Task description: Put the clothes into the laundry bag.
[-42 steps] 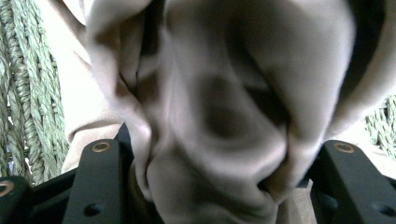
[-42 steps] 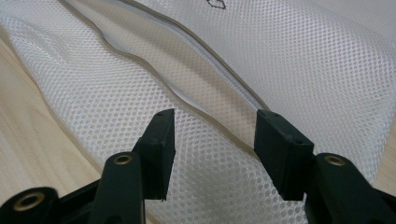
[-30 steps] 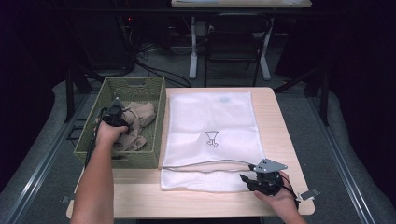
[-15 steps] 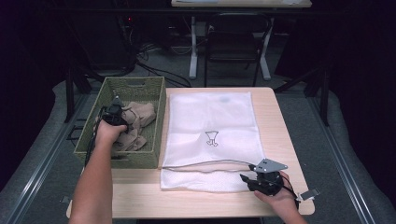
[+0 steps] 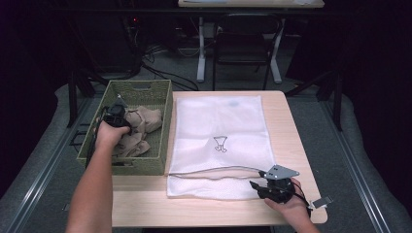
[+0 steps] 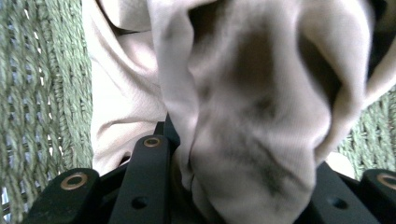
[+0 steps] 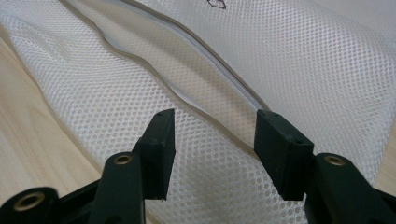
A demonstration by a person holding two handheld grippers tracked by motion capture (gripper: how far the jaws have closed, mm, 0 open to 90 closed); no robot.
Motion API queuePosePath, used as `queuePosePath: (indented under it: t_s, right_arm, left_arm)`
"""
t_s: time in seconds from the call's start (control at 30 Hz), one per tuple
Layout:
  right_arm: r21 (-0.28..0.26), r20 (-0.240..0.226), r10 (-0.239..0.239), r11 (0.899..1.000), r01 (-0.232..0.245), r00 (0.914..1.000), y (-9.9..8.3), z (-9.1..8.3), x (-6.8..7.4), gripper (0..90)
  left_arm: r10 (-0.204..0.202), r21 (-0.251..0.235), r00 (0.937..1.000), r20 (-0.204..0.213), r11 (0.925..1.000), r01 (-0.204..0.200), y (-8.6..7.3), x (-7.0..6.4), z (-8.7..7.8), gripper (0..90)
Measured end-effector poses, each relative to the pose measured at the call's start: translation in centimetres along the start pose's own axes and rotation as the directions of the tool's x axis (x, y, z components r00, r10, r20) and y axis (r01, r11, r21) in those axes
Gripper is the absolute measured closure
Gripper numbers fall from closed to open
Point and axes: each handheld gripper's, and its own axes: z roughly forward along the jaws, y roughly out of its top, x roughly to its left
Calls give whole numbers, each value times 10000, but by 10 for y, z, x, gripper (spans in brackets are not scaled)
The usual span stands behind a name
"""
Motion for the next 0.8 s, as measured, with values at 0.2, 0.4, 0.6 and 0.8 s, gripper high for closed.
queuePosePath:
  t_s: [0.2,0.4,0.6,0.8]
  right_arm:
    - [2,-18,6,10000,-6,10000,0,0,0,484]
    - [-5,-19,8,10000,-8,10000,0,0,0,484]
    - [-11,-22,-5,10000,5,10000,0,0,0,484]
    - [-17,-28,0,10000,0,10000,0,0,0,484]
  left_arm:
    - [-43,-227,9999,133,9997,46,0,1,-9,689]
    - [-56,-474,9998,191,9989,65,2,2,-23,690]
    - [-69,-618,9998,198,9981,81,3,3,-37,690]
    - [-23,-662,9999,145,9978,33,4,3,-46,690]
